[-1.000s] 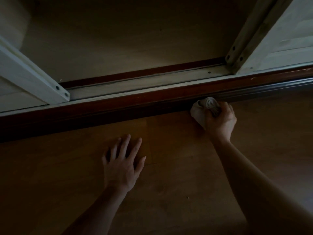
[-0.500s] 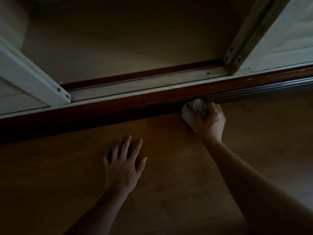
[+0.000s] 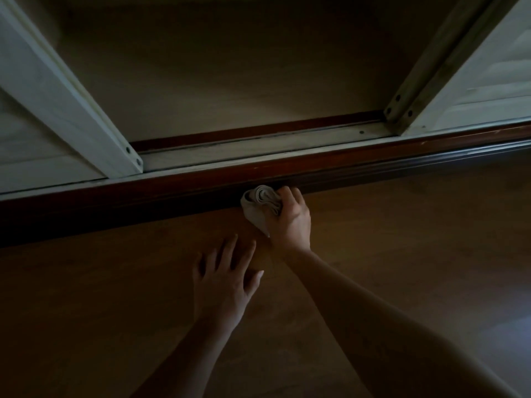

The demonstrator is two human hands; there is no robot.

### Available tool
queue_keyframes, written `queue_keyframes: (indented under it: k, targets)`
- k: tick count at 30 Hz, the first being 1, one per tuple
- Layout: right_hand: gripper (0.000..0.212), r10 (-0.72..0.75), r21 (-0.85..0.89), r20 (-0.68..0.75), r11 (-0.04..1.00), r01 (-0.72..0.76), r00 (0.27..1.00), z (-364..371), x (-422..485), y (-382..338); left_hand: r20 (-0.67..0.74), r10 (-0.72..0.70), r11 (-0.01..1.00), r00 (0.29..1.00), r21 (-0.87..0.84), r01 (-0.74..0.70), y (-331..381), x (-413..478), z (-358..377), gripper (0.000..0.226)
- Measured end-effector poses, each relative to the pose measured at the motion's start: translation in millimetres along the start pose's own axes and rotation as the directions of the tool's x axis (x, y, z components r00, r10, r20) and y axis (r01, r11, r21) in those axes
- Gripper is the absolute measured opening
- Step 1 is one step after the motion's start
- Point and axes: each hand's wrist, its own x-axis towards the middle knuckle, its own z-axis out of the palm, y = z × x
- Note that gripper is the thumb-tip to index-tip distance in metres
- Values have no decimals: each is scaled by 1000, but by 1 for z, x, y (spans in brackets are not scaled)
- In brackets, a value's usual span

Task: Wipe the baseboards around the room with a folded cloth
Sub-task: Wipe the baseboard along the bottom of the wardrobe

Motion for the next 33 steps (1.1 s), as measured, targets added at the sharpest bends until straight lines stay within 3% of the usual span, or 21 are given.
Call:
queue_keyframes:
  k: [5, 9, 12, 24, 28, 33]
  targets:
    - [27, 21, -65, -32, 998, -23, 999, -13, 8, 18, -4, 21, 1000, 1000, -7, -21, 2, 8, -5, 64]
    - [28, 142, -85, -148, 984, -156, 979, -39, 16, 47, 3, 64, 998, 998, 8, -64, 13, 21, -2, 68]
    - [33, 190, -113, -156, 971, -209, 969, -68, 26, 69, 10, 102, 995, 995, 7, -102, 28, 27, -2, 69]
    - [21, 101, -49, -220, 992, -114, 970, -104, 43, 123, 56, 154, 988, 987, 18, -155, 96, 58, -3, 74]
    - [21, 148, 10, -299, 988, -153, 943, -117, 48, 141, 54, 93, 996, 994, -9, -93, 120, 64, 4, 77]
    - [22, 236, 58, -284, 972, -229, 929, -114, 47, 137, 89, 72, 997, 993, 11, -73, 125, 57, 5, 75]
